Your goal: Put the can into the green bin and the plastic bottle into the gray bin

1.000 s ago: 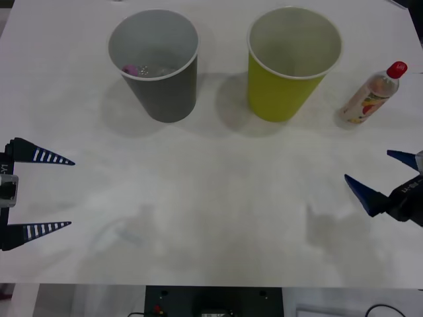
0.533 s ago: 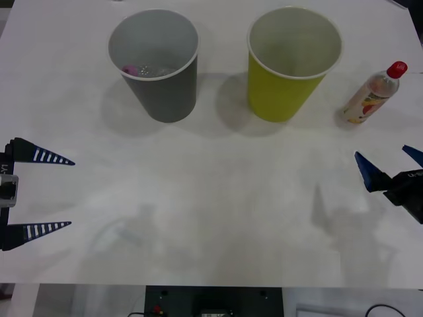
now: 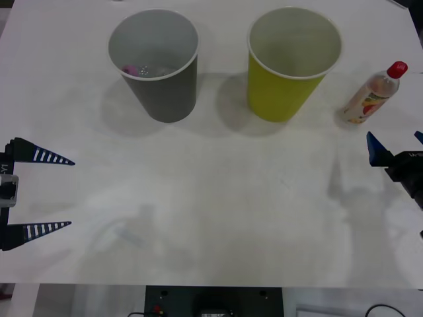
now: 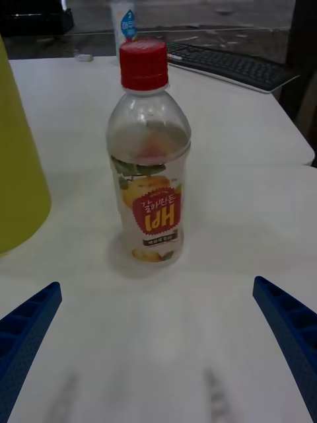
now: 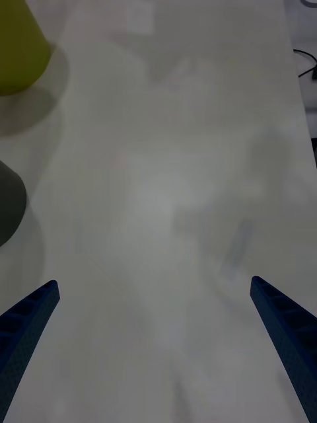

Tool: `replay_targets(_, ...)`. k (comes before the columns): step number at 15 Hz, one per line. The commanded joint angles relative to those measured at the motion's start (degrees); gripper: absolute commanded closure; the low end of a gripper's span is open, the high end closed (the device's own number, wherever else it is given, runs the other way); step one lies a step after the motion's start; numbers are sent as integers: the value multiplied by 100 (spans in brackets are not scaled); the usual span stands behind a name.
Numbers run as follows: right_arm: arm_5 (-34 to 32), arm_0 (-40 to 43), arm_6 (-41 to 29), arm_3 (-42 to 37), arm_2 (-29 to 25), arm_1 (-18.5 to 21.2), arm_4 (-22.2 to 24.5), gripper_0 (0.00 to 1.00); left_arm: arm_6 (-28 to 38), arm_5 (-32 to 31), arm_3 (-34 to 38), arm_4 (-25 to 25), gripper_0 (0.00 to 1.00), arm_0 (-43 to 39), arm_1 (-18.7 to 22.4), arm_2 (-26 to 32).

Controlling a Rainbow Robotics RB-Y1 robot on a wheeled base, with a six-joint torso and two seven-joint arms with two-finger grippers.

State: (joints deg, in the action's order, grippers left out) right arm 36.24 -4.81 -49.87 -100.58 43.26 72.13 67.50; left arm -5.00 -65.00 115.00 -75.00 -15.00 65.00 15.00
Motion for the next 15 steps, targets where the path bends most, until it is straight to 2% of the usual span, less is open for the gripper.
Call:
replay_targets(1,-3,-311,-13,478,60,-279,0,0,0,0,0,0,0,0,0,0)
replay_targets(4,225,-636,-49,838,245,-499,0,0,0,0,0,0,0,0,0,0)
replay_targets(8,981,-1304,-180,1093,1176,-613,-325,0,0,0,0,0,0,0,0,0)
replay_targets(12,1060,-1664,-224,1691,1291,-1061,-290,0,0,0,0,0,0,0,0,0)
replay_targets(15,876,-1919,-180,2077,1291,-1272,-290,0,0,0,0,0,0,0,0,0)
